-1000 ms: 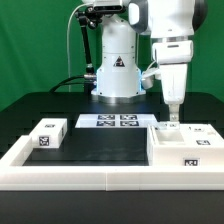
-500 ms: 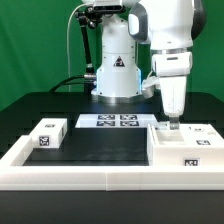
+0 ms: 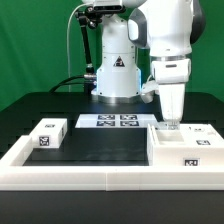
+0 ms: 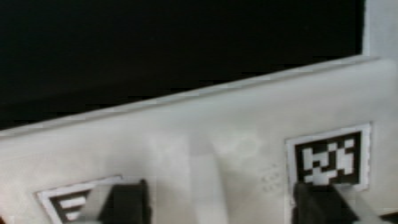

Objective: Assemble cabinet

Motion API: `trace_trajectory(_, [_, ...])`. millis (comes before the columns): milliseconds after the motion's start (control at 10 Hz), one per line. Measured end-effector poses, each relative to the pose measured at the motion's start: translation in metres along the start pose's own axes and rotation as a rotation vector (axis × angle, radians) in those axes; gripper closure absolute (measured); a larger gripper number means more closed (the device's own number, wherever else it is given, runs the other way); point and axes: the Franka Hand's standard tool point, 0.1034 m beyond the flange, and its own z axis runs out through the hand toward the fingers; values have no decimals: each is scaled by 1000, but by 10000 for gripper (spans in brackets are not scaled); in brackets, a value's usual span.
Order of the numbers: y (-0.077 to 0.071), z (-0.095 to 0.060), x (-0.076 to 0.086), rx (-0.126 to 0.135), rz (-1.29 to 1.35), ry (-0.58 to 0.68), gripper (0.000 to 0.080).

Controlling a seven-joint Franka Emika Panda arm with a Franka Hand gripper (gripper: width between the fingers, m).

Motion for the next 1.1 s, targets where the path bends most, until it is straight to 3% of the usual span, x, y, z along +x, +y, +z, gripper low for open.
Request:
trace_trajectory(100, [0, 0, 0, 1, 0, 0, 544])
trace_trajectory(200, [-1, 1, 0, 2, 1, 0, 544])
trace_trajectory(300, [1, 0, 0, -3, 1, 1, 720])
trace_trajectory(800, [2, -3, 0, -9, 7, 2, 731])
trace_trajectory(1100, [6, -31, 2, -38, 44, -21, 731])
